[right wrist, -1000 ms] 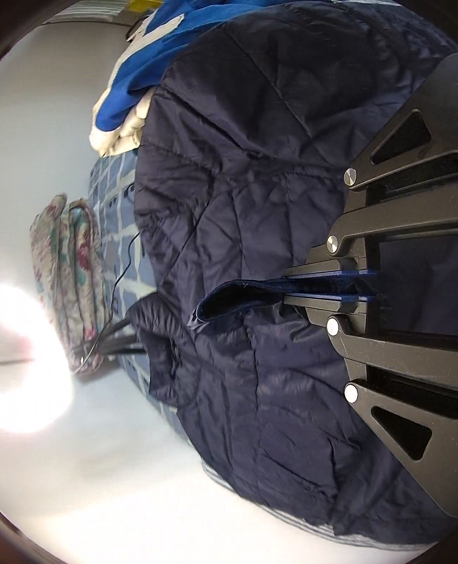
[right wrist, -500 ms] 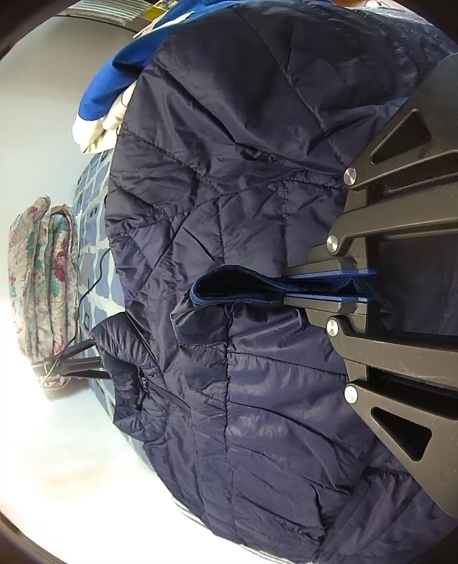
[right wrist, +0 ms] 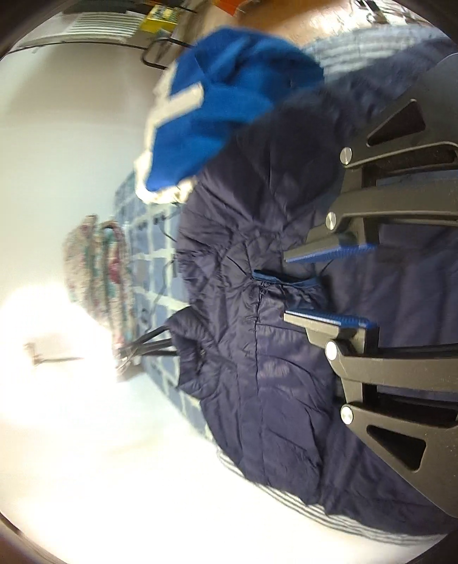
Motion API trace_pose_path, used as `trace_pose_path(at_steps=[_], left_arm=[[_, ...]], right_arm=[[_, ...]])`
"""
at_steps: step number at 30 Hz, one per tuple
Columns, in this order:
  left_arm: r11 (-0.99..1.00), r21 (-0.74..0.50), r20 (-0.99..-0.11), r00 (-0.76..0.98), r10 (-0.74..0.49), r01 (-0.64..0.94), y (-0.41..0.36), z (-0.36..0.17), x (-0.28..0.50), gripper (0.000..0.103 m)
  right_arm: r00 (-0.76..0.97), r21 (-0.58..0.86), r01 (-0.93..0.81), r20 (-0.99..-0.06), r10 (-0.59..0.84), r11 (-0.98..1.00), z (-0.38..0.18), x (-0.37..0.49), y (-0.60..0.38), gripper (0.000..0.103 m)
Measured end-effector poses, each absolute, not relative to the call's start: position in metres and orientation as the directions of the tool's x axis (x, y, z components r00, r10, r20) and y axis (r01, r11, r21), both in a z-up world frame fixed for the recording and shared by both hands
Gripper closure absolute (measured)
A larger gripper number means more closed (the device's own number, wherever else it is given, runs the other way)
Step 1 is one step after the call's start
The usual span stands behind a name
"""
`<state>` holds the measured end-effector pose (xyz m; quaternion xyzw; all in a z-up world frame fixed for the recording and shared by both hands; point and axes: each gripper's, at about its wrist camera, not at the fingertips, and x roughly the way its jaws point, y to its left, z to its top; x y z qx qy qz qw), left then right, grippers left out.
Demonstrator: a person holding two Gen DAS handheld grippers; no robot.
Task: Fold large clothes
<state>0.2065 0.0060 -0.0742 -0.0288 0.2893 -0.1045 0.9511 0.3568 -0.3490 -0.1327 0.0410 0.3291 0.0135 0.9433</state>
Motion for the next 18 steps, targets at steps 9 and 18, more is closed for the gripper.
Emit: trace_pose_path(at_steps=[9, 18], left_arm=[[0.951, -0.101, -0.52, 0.8, -0.301, 0.292, -0.043, -0.062, 0.187, 0.002], [0.869, -0.073, -0.57, 0.694, -0.439, 0.49, -0.14, -0.072, 0.163, 0.002]], right_arm=[[0.823, 0.077, 0.059, -0.568, -0.005, 0.995, -0.088, 0.231, -0.376, 0.052], [0.791, 0.071, 0.229, -0.595, -0.143, 0.971, -0.092, 0.117, -0.44, 0.037]])
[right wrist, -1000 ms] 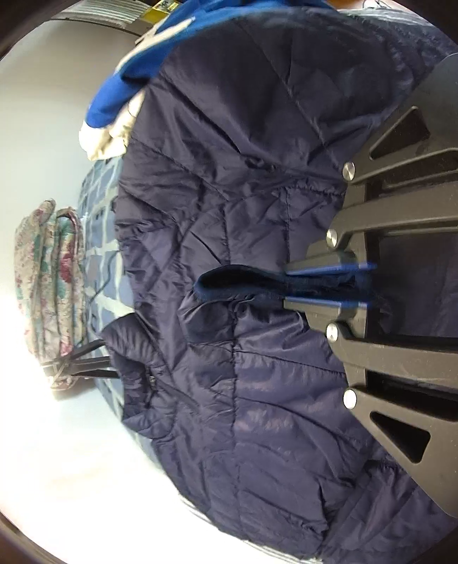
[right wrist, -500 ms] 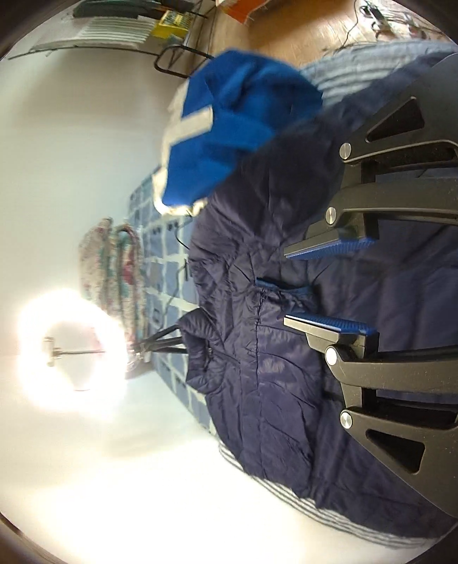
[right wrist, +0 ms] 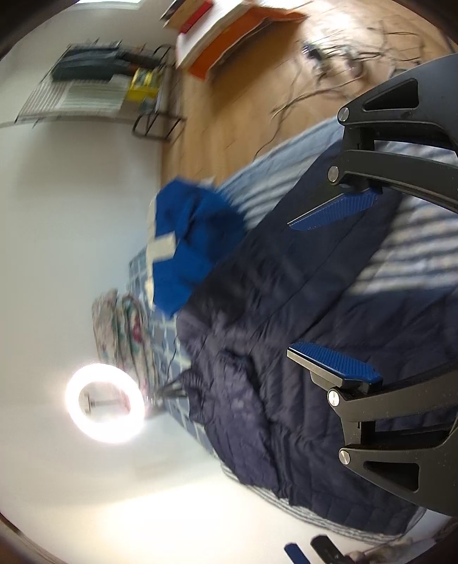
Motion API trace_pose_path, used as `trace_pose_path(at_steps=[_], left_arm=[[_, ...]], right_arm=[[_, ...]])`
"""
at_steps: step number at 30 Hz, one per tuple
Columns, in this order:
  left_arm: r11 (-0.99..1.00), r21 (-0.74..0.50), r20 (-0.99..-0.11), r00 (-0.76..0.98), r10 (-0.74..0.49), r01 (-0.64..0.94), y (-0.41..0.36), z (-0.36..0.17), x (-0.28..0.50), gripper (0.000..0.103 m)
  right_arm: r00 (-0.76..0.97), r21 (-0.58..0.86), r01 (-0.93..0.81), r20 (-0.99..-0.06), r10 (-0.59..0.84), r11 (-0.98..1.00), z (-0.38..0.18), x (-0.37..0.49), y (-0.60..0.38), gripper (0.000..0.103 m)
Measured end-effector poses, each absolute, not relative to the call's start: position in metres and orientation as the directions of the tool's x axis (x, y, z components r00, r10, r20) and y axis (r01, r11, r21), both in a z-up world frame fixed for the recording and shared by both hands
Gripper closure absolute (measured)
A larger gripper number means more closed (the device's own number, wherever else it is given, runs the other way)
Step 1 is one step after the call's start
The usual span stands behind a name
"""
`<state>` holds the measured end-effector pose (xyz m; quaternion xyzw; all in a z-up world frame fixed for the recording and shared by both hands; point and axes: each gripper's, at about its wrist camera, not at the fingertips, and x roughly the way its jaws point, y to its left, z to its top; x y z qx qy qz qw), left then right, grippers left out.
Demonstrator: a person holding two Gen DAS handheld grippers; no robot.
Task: Fold large clothes
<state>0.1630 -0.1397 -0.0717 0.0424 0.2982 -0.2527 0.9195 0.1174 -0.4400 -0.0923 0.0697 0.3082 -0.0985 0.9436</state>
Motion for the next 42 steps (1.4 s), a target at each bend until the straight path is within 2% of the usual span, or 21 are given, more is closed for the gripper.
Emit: trace_pose_path(at_steps=[11, 12, 13, 15, 16, 21, 27, 37, 38, 39, 40, 41, 42], left_arm=[[0.698, -0.058, -0.691, 0.476, -0.544, 0.714, -0.303, -0.117, 0.143, 0.002], [0.677, -0.067, -0.703, 0.447, -0.553, 0.733, -0.319, -0.124, 0.141, 0.005], [0.661, -0.073, -0.713, 0.424, -0.558, 0.747, -0.332, -0.129, 0.139, 0.017], [0.626, -0.086, -0.736, 0.374, -0.564, 0.775, -0.359, -0.14, 0.136, 0.032], [0.603, -0.095, -0.747, 0.344, -0.57, 0.792, -0.377, -0.147, 0.136, 0.034], [0.502, -0.105, -0.774, 0.246, -0.583, 0.859, -0.454, -0.166, 0.12, 0.034], [0.47, -0.06, -0.831, 0.217, -0.512, 0.881, -0.535, -0.197, 0.118, 0.034], [0.509, 0.005, -0.886, 0.239, -0.396, 0.861, -0.58, -0.242, 0.131, 0.035], [0.516, -0.003, -0.887, 0.236, -0.397, 0.857, -0.579, -0.242, 0.134, 0.037], [0.523, -0.008, -0.887, 0.235, -0.397, 0.852, -0.579, -0.243, 0.137, 0.047], [0.534, -0.016, -0.888, 0.233, -0.396, 0.845, -0.578, -0.244, 0.142, 0.054], [0.539, -0.035, -0.888, 0.221, -0.403, 0.841, -0.576, -0.243, 0.145, 0.057], [0.543, -0.057, -0.887, 0.208, -0.413, 0.838, -0.575, -0.243, 0.149, 0.067]], right_arm=[[0.719, 0.067, 0.402, -0.64, -0.269, 0.913, -0.122, 0.055, -0.526, 0.037], [0.713, 0.068, 0.412, -0.645, -0.275, 0.909, -0.125, 0.053, -0.532, 0.037], [0.707, 0.07, 0.426, -0.649, -0.283, 0.902, -0.127, 0.05, -0.539, 0.037], [0.7, 0.089, 0.45, -0.653, -0.289, 0.889, -0.128, 0.044, -0.551, 0.037], [0.699, 0.107, 0.459, -0.656, -0.285, 0.882, -0.128, 0.041, -0.557, 0.037], [0.702, 0.138, 0.514, -0.634, -0.323, 0.847, -0.115, 0.028, -0.577, 0.037], [0.738, 0.196, 0.507, -0.601, -0.306, 0.839, -0.1, 0.02, -0.583, 0.037], [0.782, 0.285, 0.504, -0.551, -0.291, 0.815, -0.083, 0.012, -0.588, 0.037], [0.784, 0.285, 0.502, -0.549, -0.29, 0.817, -0.082, 0.012, -0.588, 0.037], [0.786, 0.285, 0.499, -0.547, -0.289, 0.818, -0.082, 0.012, -0.587, 0.037], [0.787, 0.286, 0.498, -0.545, -0.288, 0.819, -0.081, 0.012, -0.586, 0.037], [0.788, 0.284, 0.496, -0.545, -0.287, 0.82, -0.081, 0.013, -0.585, 0.037], [0.788, 0.283, 0.494, -0.546, -0.286, 0.822, -0.081, 0.014, -0.584, 0.037]])
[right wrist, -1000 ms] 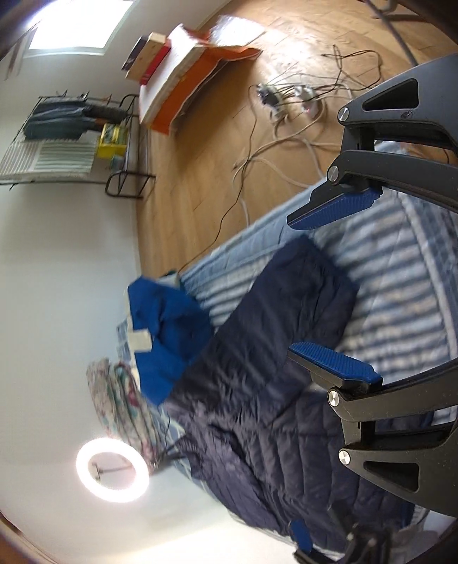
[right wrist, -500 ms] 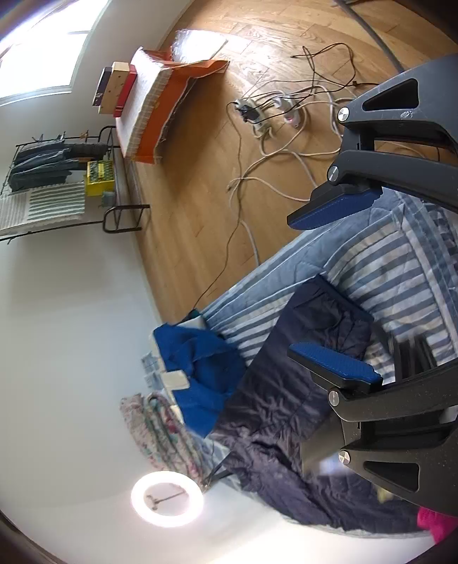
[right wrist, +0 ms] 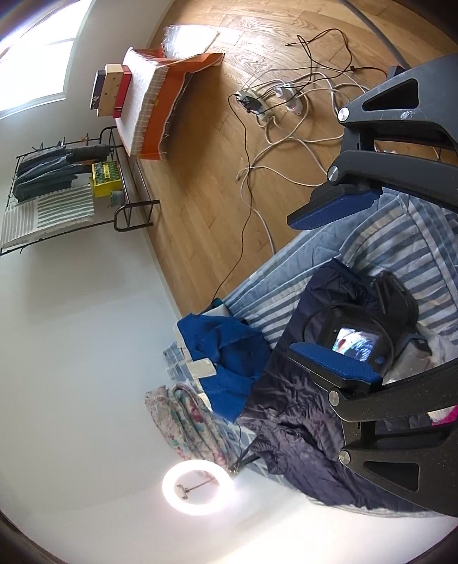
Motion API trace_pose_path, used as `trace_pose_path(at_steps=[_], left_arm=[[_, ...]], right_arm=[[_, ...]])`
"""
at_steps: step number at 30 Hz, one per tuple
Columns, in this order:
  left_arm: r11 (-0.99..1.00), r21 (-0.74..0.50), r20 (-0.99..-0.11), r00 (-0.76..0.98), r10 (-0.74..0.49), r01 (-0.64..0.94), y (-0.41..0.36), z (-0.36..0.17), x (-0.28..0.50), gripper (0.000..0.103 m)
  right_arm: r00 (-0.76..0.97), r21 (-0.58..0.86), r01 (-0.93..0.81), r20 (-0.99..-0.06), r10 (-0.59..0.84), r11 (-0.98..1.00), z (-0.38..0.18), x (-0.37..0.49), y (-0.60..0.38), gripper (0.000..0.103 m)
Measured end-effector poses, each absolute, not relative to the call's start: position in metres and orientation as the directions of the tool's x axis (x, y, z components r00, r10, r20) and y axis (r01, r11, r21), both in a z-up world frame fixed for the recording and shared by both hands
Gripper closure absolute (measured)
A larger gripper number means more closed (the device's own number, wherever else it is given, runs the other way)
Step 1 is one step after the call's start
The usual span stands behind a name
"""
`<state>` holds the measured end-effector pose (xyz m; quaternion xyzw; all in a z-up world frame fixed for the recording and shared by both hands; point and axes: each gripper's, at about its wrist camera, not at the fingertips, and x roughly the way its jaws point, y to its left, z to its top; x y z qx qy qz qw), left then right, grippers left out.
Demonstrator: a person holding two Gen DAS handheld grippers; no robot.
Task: Fold large clothes
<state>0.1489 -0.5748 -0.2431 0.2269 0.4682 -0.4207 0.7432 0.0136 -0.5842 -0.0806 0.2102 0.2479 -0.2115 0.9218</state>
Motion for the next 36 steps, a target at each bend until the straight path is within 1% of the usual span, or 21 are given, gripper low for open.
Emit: trace_pose_path(at_steps=[1, 2, 7, 13, 19, 22, 27, 30, 33, 36], left_arm=[[0.55, -0.081, -0.886, 0.192, -0.421, 0.831, -0.572, -0.242, 0.152, 0.085], [0.561, -0.108, -0.885, 0.177, -0.43, 0.821, -0.569, -0.239, 0.156, 0.094], [0.561, -0.166, -0.849, 0.172, -0.5, 0.811, -0.552, -0.211, 0.161, 0.095], [0.563, -0.25, -0.812, 0.147, -0.565, 0.788, -0.506, -0.169, 0.18, 0.096], [0.605, -0.285, -0.779, 0.188, -0.598, 0.743, -0.428, -0.13, 0.213, 0.097], [0.648, -0.302, -0.759, 0.235, -0.607, 0.699, -0.37, -0.11, 0.239, 0.097], [0.734, -0.303, -0.723, 0.355, -0.592, 0.608, -0.271, -0.087, 0.279, 0.097], [0.782, -0.328, -0.711, 0.406, -0.574, 0.53, -0.222, -0.085, 0.307, 0.097], [0.832, -0.337, -0.706, 0.466, -0.533, 0.44, -0.167, -0.095, 0.335, 0.097], [0.862, -0.358, -0.713, 0.491, -0.5, 0.359, -0.129, -0.112, 0.36, 0.097]], right_arm=[[0.788, 0.282, 0.493, -0.547, -0.285, 0.823, -0.081, 0.014, -0.584, 0.037], [0.788, 0.282, 0.492, -0.546, -0.284, 0.823, -0.08, 0.014, -0.583, 0.037], [0.794, 0.286, 0.483, -0.542, -0.276, 0.827, -0.08, 0.017, -0.579, 0.037], [0.797, 0.265, 0.468, -0.538, -0.274, 0.843, -0.077, 0.027, -0.565, 0.037], [0.799, 0.227, 0.439, -0.541, -0.262, 0.87, -0.077, 0.043, -0.543, 0.037], [0.799, 0.212, 0.421, -0.546, -0.251, 0.882, -0.078, 0.05, -0.532, 0.038], [0.795, 0.176, 0.385, -0.561, -0.229, 0.906, -0.083, 0.066, -0.51, 0.039], [0.788, 0.164, 0.364, -0.578, -0.21, 0.917, -0.087, 0.077, -0.499, 0.039], [0.785, 0.148, 0.34, -0.589, -0.193, 0.929, -0.09, 0.089, -0.484, 0.04], [0.783, 0.127, 0.314, -0.595, -0.18, 0.941, -0.092, 0.099, -0.47, 0.04]])
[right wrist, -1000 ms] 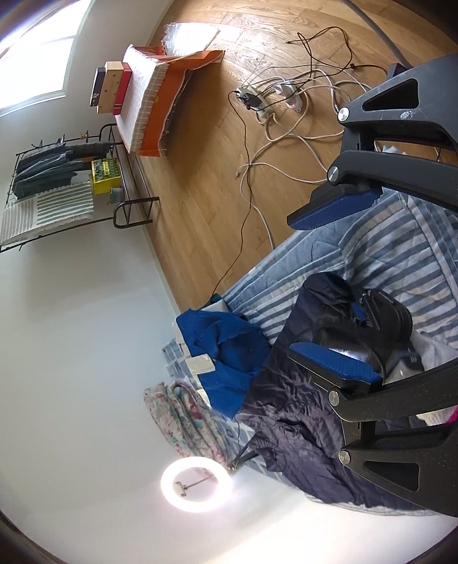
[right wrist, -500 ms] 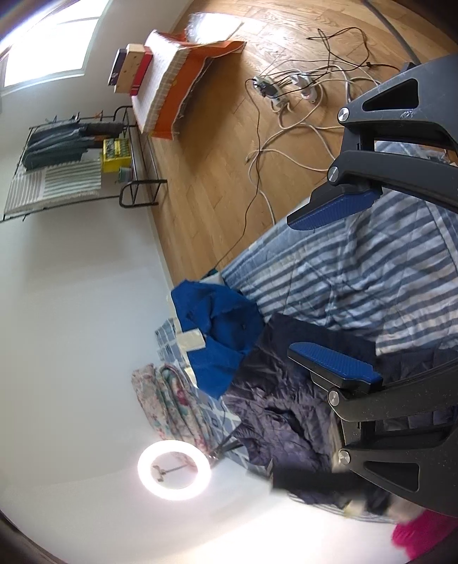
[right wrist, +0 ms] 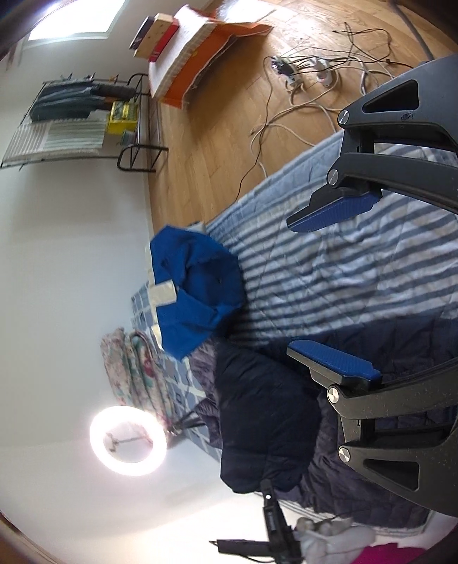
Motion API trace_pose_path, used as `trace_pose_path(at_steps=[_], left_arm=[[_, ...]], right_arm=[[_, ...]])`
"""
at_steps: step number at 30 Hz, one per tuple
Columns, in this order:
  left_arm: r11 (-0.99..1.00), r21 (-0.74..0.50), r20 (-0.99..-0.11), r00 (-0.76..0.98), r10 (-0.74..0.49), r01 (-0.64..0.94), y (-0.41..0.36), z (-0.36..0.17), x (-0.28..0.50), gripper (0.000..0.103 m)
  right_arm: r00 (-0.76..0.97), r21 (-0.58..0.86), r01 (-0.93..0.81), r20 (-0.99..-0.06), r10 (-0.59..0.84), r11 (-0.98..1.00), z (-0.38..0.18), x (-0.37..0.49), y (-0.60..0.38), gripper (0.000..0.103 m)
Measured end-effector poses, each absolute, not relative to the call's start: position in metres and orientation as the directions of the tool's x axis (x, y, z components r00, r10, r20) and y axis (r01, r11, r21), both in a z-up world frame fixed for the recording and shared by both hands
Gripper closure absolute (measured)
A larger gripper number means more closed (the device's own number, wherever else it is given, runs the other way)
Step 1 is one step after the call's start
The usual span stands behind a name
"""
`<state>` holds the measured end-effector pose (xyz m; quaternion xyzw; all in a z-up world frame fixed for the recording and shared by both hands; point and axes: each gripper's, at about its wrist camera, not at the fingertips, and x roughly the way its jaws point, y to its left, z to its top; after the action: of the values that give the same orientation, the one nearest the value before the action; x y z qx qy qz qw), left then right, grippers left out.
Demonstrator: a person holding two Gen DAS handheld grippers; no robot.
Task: Fold large clothes
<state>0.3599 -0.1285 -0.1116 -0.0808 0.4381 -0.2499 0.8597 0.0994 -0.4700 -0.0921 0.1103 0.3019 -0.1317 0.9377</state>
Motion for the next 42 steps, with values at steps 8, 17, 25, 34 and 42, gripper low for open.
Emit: trace_pose_path(at_steps=[8, 17, 25, 34, 42], left_arm=[[0.907, -0.368, -0.72, 0.554, -0.418, 0.207, -0.058, -0.151, 0.427, 0.097], [0.915, -0.391, -0.711, 0.597, -0.371, 0.103, -0.012, -0.173, 0.48, 0.097], [0.891, -0.453, -0.706, 0.62, -0.342, -0.024, 0.044, -0.206, 0.501, 0.097], [0.911, -0.411, -0.721, 0.625, -0.301, -0.036, 0.044, -0.222, 0.52, 0.097], [0.946, -0.316, -0.776, 0.594, -0.214, -0.072, 0.041, -0.233, 0.527, 0.096]], right_arm=[[0.753, 0.093, 0.262, -0.642, -0.143, 0.961, -0.107, 0.13, -0.436, 0.04], [0.724, 0.028, 0.213, -0.676, -0.138, 0.977, -0.122, 0.152, -0.408, 0.041], [0.705, 0.007, 0.193, -0.697, -0.133, 0.981, -0.13, 0.164, -0.398, 0.041], [0.692, -0.004, 0.157, -0.713, -0.113, 0.988, -0.138, 0.175, -0.382, 0.041], [0.684, -0.026, 0.156, -0.719, -0.127, 0.987, -0.143, 0.178, -0.378, 0.041]])
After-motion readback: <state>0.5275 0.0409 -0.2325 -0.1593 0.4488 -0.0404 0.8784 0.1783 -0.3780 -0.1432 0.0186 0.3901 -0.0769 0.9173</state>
